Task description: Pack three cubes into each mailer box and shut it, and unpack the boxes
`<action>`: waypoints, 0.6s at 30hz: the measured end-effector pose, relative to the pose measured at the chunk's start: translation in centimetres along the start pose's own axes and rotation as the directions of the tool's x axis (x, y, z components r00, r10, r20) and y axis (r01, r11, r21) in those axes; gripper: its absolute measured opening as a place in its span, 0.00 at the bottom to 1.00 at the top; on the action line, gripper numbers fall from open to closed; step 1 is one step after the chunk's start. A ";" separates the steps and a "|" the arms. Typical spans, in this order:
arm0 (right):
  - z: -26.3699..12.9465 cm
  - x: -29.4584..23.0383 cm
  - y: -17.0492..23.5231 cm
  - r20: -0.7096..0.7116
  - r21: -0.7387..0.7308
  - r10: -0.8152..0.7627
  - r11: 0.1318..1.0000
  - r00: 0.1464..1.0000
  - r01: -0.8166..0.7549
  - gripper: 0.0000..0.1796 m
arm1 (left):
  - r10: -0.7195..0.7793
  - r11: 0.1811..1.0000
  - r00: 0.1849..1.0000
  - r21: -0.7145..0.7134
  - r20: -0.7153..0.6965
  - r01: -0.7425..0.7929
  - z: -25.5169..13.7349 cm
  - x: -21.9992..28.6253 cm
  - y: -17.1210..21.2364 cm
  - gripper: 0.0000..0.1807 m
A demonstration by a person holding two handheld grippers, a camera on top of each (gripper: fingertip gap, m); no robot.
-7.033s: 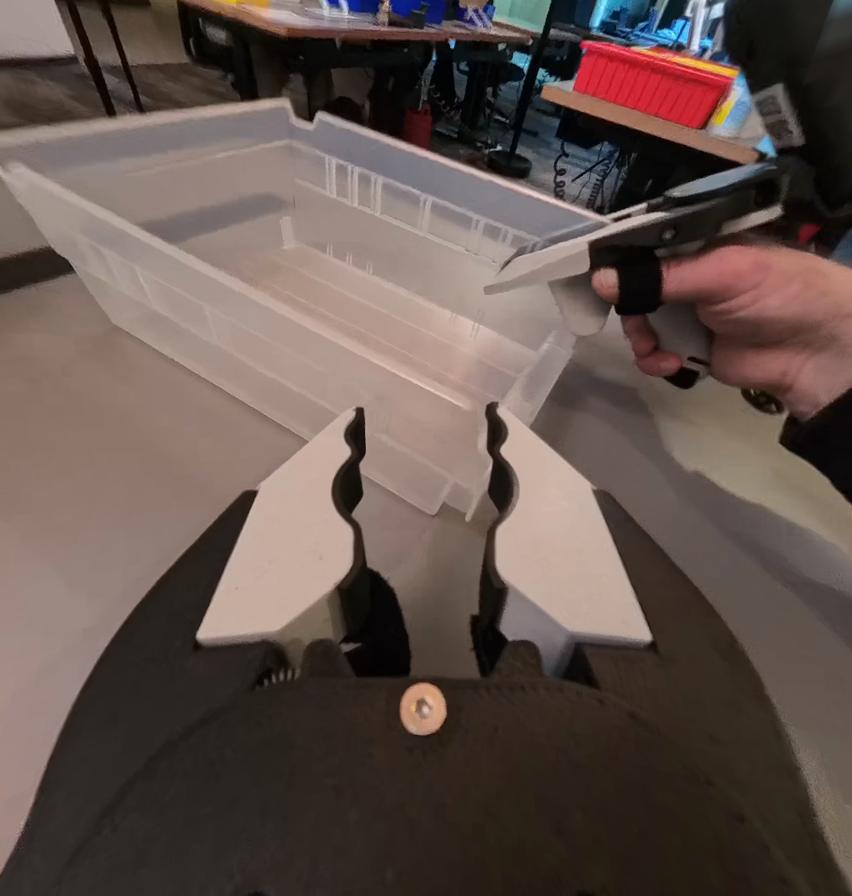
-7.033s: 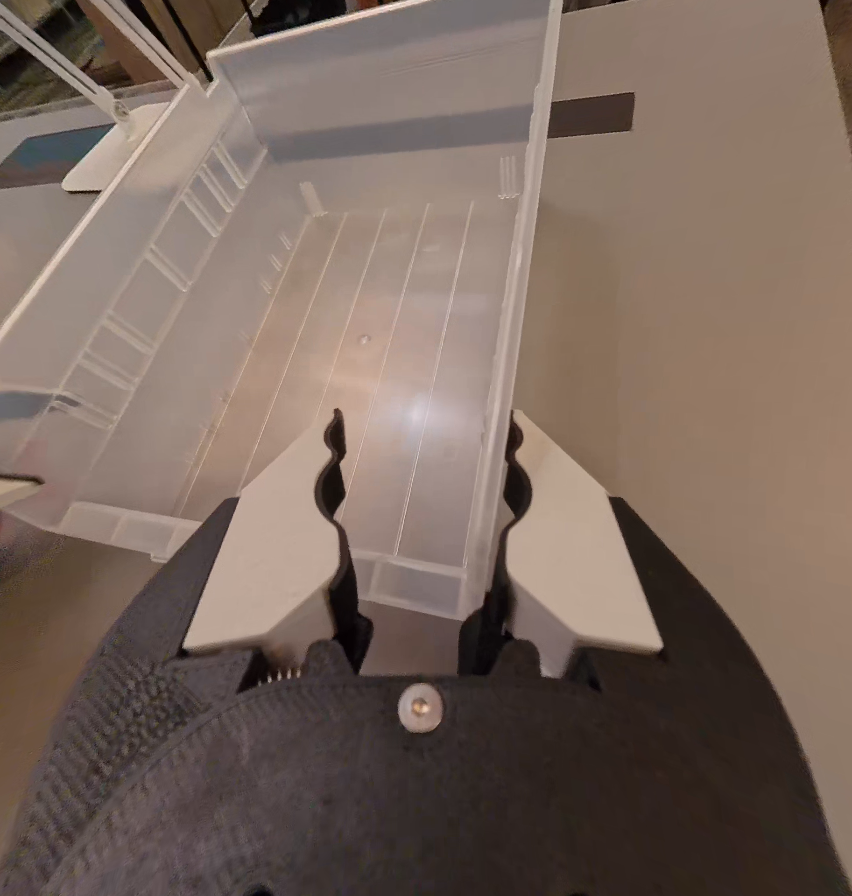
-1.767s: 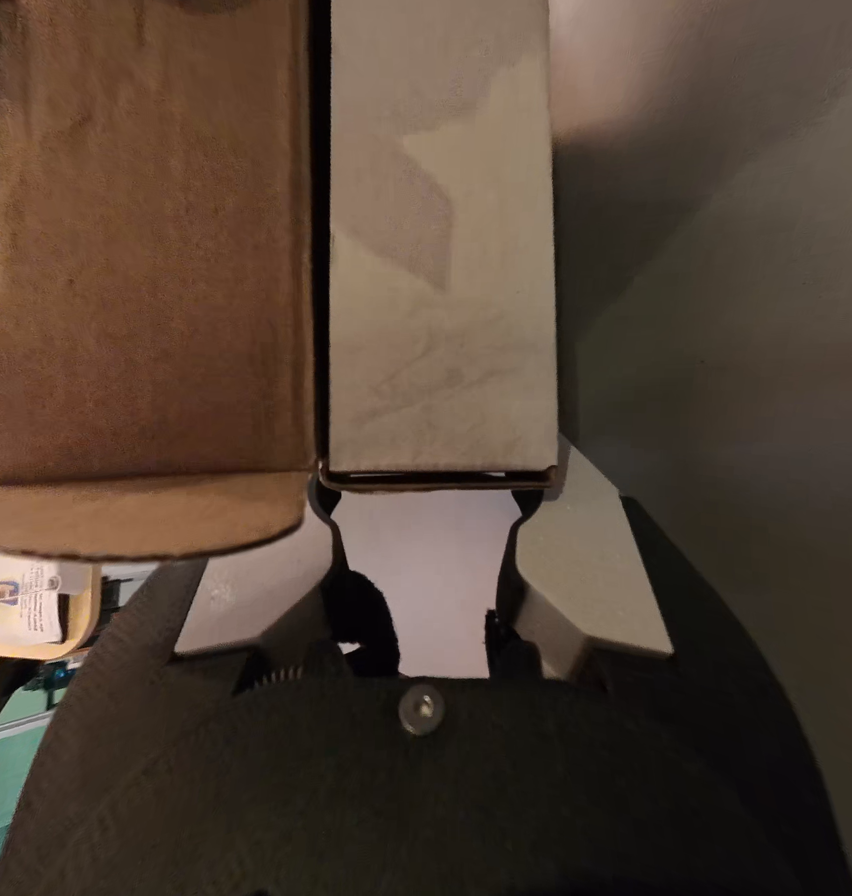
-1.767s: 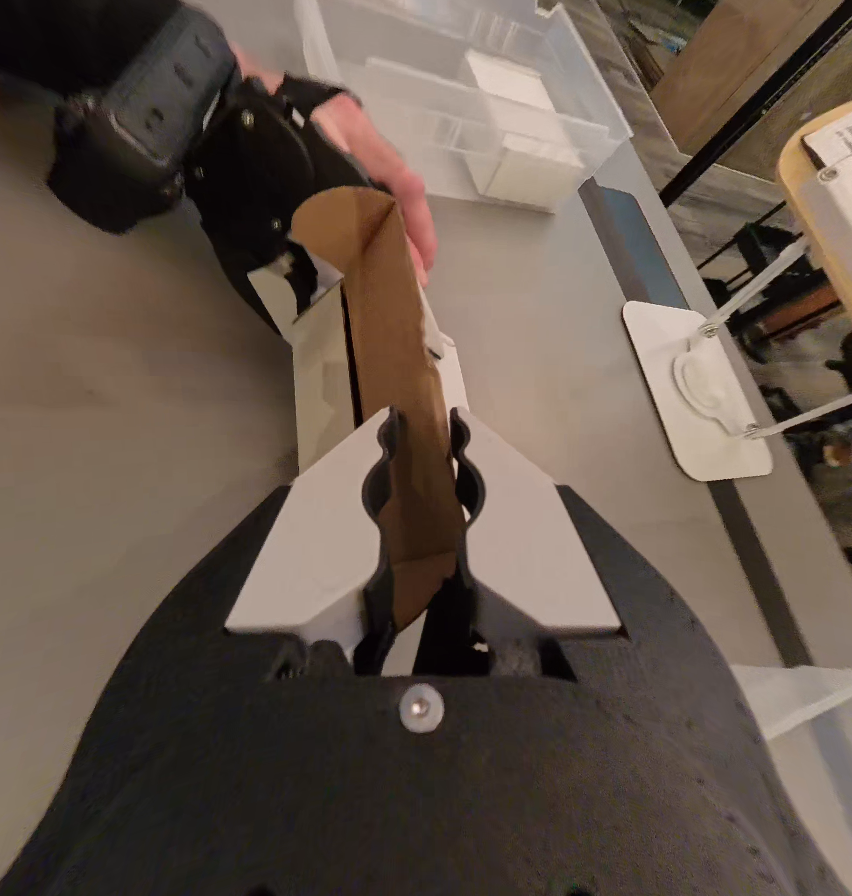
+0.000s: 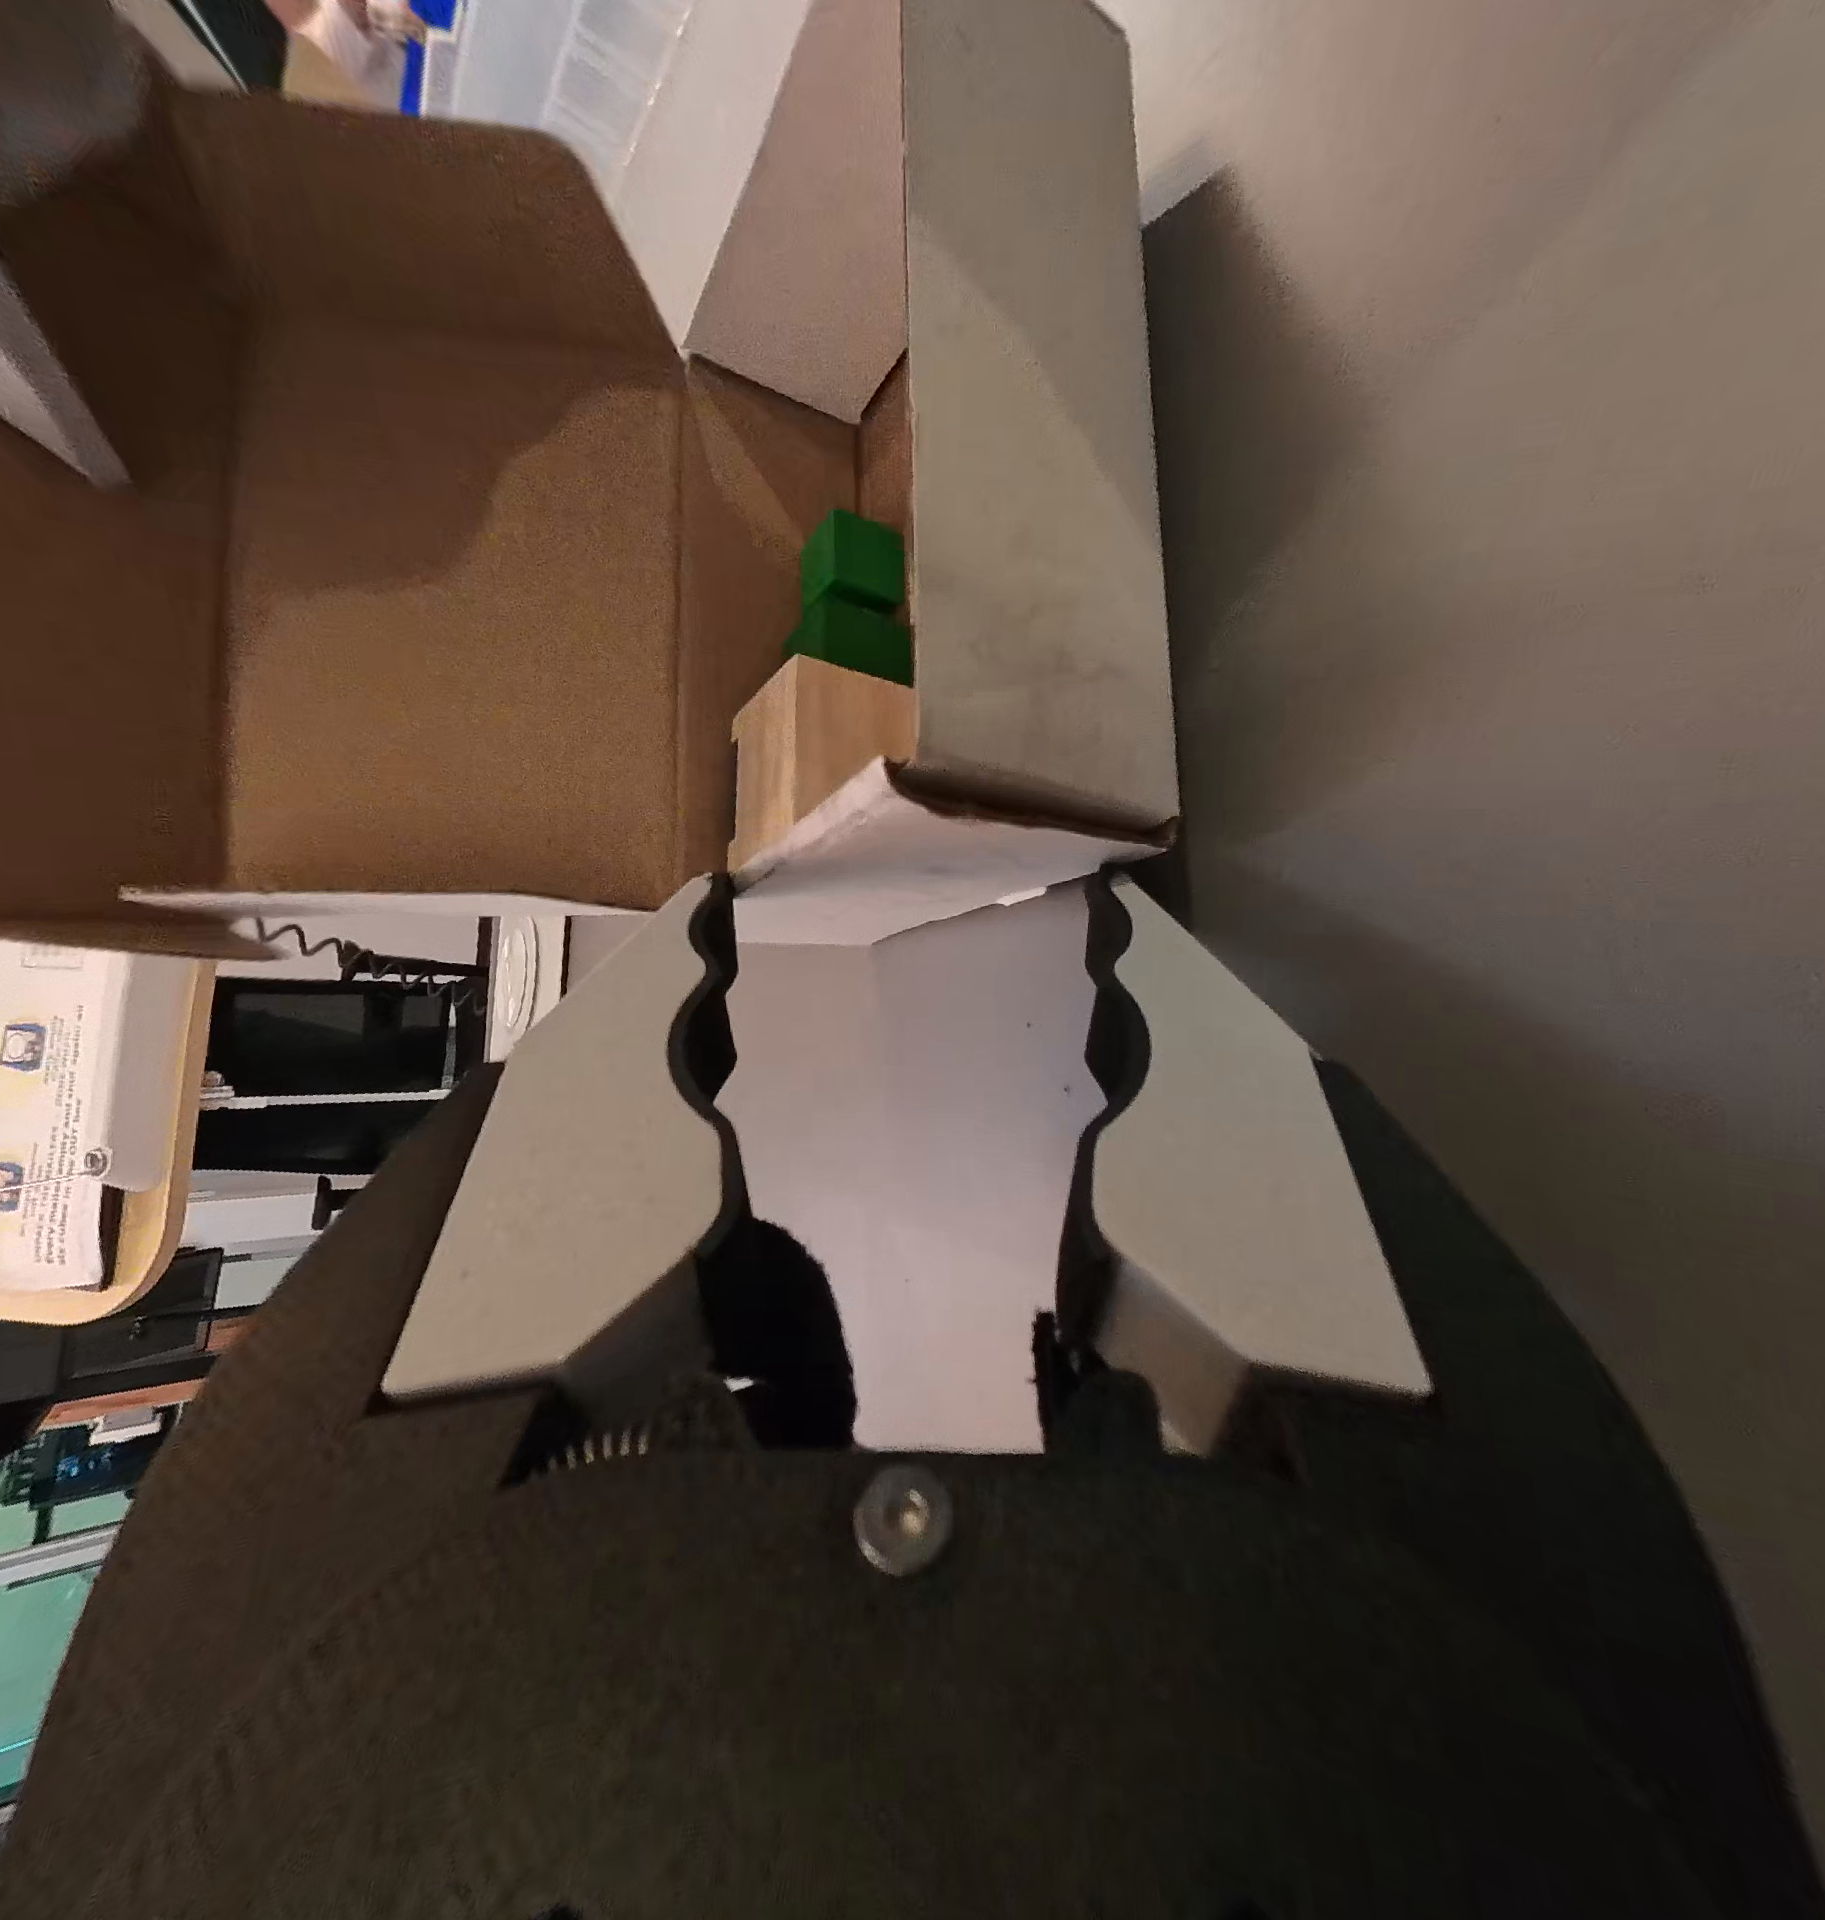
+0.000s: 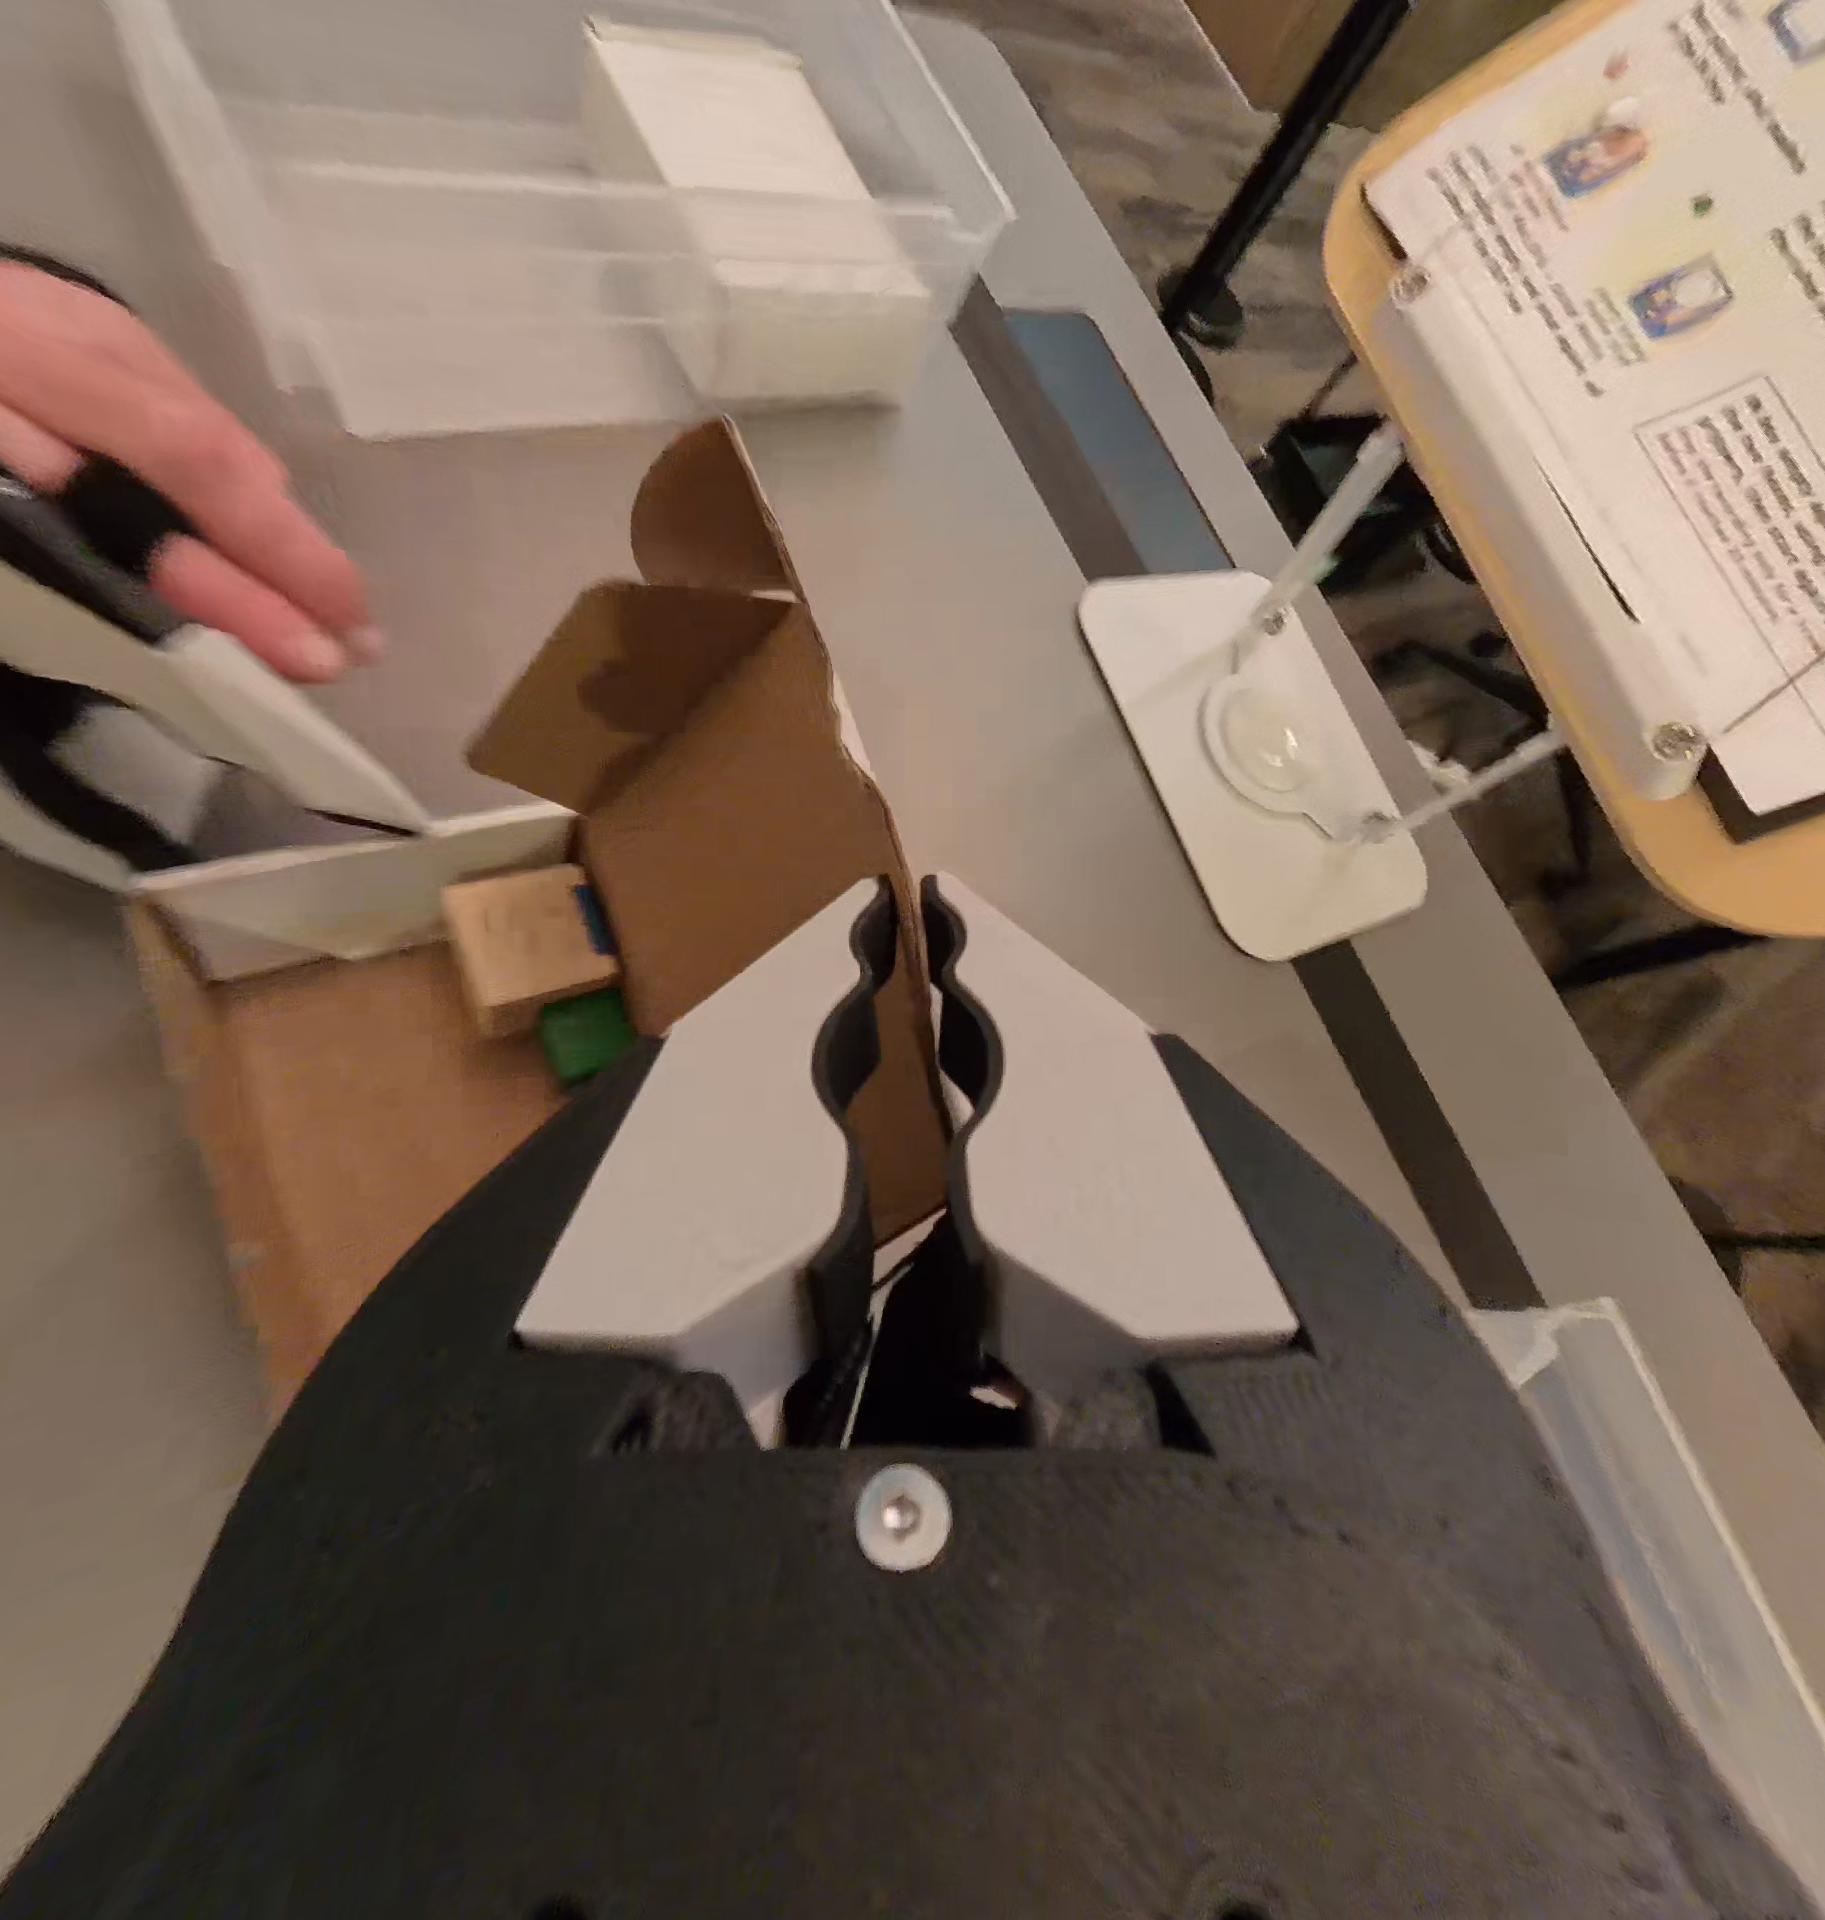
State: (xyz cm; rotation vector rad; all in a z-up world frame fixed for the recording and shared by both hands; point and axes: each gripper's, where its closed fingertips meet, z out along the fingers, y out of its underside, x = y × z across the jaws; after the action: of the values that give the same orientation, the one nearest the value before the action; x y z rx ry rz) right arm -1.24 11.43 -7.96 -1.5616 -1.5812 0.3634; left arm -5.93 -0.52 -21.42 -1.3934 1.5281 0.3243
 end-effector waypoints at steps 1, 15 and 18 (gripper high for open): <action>1.1 0.8 1.0 -0.027 -0.052 -0.018 0.998 0.999 0.017 0.01 | 0.004 1.000 1.000 -0.003 -0.001 -0.004 0.0 0.0 0.0 0.37; 10.0 0.2 12.0 0.053 -0.513 -0.218 0.831 0.975 0.213 0.16 | 0.059 0.998 0.998 -0.024 -0.012 -0.059 0.2 0.4 -0.8 0.35; 10.6 -0.1 12.5 0.068 -0.507 -0.181 0.841 0.981 0.190 0.16 | 0.065 0.997 0.998 -0.031 -0.011 -0.066 0.3 0.6 -1.1 0.34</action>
State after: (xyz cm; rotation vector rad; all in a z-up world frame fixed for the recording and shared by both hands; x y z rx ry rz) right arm -0.59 17.25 -23.28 -1.7704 -1.9299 -0.1747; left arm -4.73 -0.97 -21.55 -1.3728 1.5857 0.3830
